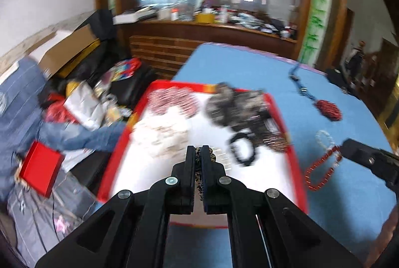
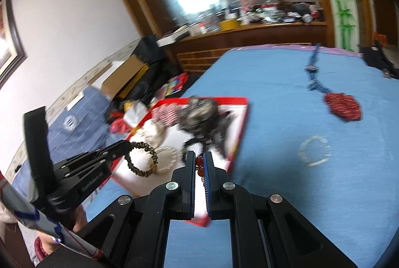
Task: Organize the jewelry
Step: 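Carry the leopard-print and red bead bracelets over the red box with both tools, then lower both bracelets into the red box and open both tools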
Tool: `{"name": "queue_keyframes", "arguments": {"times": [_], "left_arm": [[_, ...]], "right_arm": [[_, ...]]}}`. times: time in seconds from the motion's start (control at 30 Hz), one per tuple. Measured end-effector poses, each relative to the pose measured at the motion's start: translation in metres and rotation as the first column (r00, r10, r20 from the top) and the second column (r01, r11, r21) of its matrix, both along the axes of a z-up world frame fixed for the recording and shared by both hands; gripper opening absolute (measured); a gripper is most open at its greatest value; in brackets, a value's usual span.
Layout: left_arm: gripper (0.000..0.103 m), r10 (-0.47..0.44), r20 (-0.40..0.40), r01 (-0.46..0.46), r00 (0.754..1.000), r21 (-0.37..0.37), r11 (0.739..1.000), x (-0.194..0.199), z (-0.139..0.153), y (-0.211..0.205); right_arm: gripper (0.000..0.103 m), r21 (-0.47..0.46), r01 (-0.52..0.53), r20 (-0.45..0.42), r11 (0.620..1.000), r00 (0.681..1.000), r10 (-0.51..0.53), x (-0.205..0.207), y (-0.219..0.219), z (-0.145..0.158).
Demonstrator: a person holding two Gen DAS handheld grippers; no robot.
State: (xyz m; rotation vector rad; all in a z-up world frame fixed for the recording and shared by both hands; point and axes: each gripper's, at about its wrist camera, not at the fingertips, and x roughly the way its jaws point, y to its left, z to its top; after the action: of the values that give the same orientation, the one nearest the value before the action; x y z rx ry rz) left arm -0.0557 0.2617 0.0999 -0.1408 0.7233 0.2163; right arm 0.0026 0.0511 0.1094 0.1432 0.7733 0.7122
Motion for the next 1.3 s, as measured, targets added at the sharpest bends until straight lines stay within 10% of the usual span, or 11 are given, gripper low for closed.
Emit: {"name": "queue_keyframes", "arguments": {"times": [0.3,1.3], "left_arm": [[0.004,0.082,-0.064,-0.085,0.995,-0.036,0.996,-0.003,-0.032,0.04],[0.004,0.19,-0.109,-0.198,0.976,-0.063,0.978,0.012,-0.066,0.068]], "right_arm": [[0.007,-0.016,-0.126,-0.058,0.992,0.991,0.124,-0.007,0.063,-0.023],[0.008,-0.15,-0.039,-0.137,0.988,0.99,0.018,0.022,0.046,-0.078]]}}
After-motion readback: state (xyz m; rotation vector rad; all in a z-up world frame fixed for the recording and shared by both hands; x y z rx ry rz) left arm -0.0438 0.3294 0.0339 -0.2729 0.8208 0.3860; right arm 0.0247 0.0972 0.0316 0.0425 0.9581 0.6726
